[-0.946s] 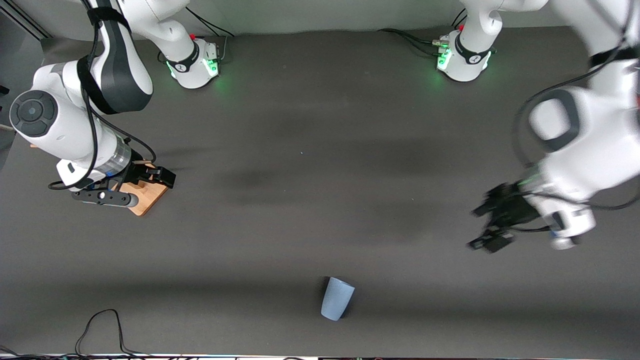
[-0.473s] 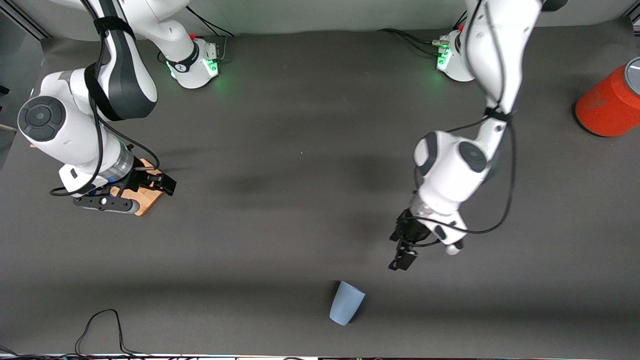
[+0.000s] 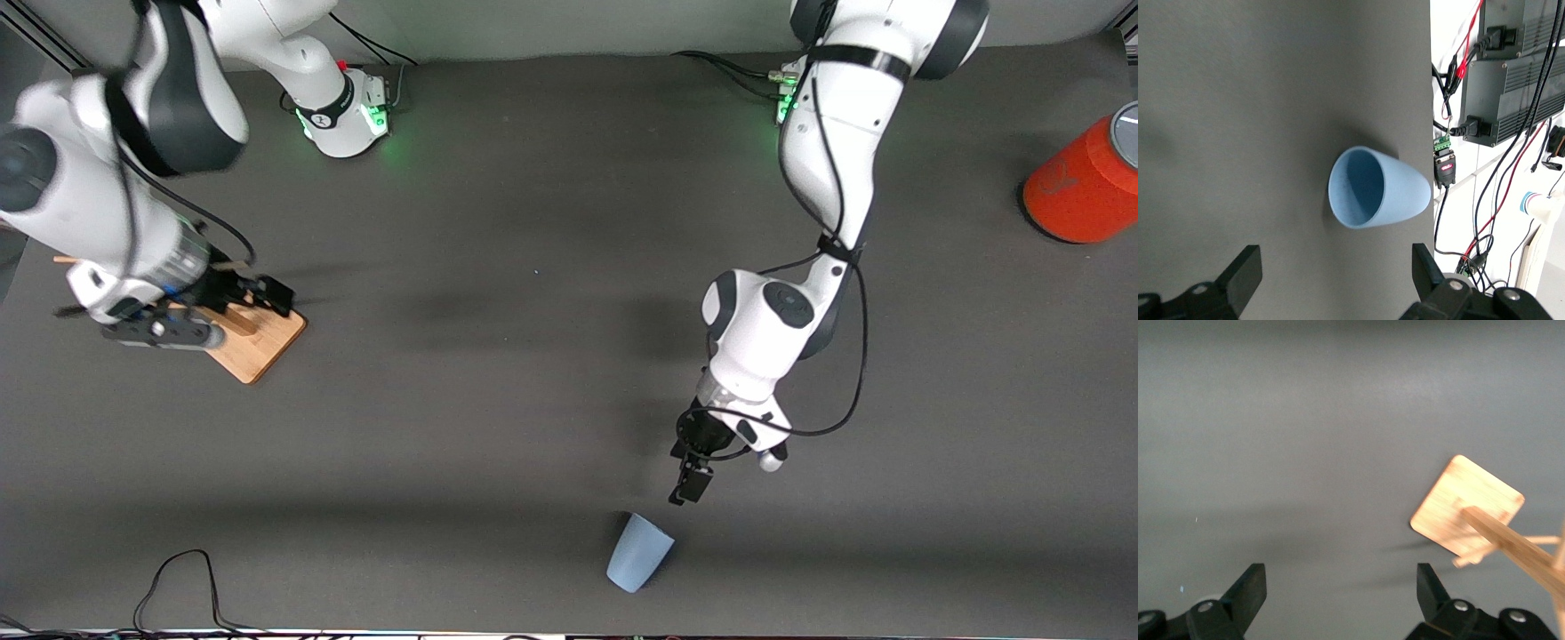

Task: Rotate and upright cup with both arms
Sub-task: 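Return the right arm to rest while the left gripper reaches the cup, then lower the left gripper onto the cup rim and close it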

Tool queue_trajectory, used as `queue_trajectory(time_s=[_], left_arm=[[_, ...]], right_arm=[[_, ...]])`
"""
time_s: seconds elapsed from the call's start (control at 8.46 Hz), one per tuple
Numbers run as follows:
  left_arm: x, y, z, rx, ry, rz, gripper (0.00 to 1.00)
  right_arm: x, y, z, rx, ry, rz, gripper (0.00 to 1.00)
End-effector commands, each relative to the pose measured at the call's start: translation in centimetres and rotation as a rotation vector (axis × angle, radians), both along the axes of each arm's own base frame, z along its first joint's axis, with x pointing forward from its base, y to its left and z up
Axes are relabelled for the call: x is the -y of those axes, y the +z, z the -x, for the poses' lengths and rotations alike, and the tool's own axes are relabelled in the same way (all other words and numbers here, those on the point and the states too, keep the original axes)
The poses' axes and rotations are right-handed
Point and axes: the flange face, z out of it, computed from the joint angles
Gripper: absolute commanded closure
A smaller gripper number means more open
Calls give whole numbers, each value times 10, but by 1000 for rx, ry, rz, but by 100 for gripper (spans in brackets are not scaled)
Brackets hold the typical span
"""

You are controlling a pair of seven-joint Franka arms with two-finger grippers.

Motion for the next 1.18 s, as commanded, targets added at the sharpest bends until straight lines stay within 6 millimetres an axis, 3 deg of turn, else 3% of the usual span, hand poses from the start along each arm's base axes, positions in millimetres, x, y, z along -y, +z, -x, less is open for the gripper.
queue_trajectory(time_s=[0.0,0.12,0.35,0.47,0.59,0.71,0.83,1.06], left_arm=[[18,-32,-24,60,9,20,0],[11,-35,-34,85,24,24,0],[-28,-9,-63,136,82,43,0],[-45,-8,-71,149,96,36,0],[-50,-13,-73,149,94,24,0],[-49,-34,-70,147,75,-10,0],[-51,-42,-69,165,79,-16,0],[-54,-45,-76,180,82,-15,0]], right_arm=[[55,35,22,-19,40,-32,0],[62,41,25,-57,34,1,0],[59,53,26,-84,52,42,0],[59,61,25,-88,47,48,0],[63,71,29,-95,46,43,0],[63,80,27,-83,42,41,0],[62,79,27,-84,46,41,0],[60,82,29,-80,48,38,0]])
